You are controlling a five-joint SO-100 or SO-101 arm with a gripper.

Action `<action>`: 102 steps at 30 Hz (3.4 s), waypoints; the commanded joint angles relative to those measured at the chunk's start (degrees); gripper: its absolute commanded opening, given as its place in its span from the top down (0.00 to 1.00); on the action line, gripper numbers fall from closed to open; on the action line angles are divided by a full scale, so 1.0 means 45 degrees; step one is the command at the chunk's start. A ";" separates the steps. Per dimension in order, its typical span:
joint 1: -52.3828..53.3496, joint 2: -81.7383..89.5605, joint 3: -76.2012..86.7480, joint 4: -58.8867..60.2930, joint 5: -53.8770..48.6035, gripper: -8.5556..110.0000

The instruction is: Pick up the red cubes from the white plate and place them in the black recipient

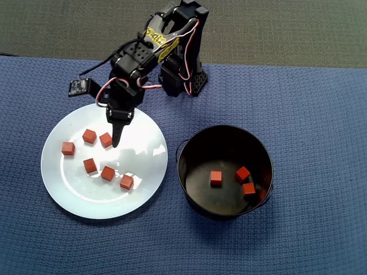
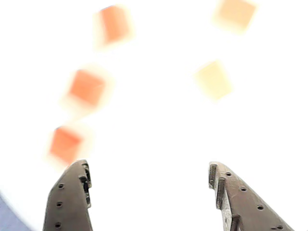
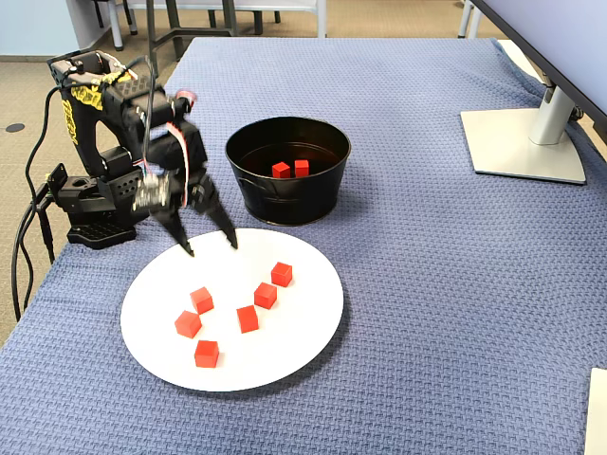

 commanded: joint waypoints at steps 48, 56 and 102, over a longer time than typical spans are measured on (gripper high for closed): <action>0.1523 -0.4062 -0.1289 -0.2969 -0.6680 0.91; 0.1348 -0.3145 -0.1055 -0.3086 -0.5156 0.93; -0.1387 0.2813 -0.0371 0.0723 -0.4473 0.75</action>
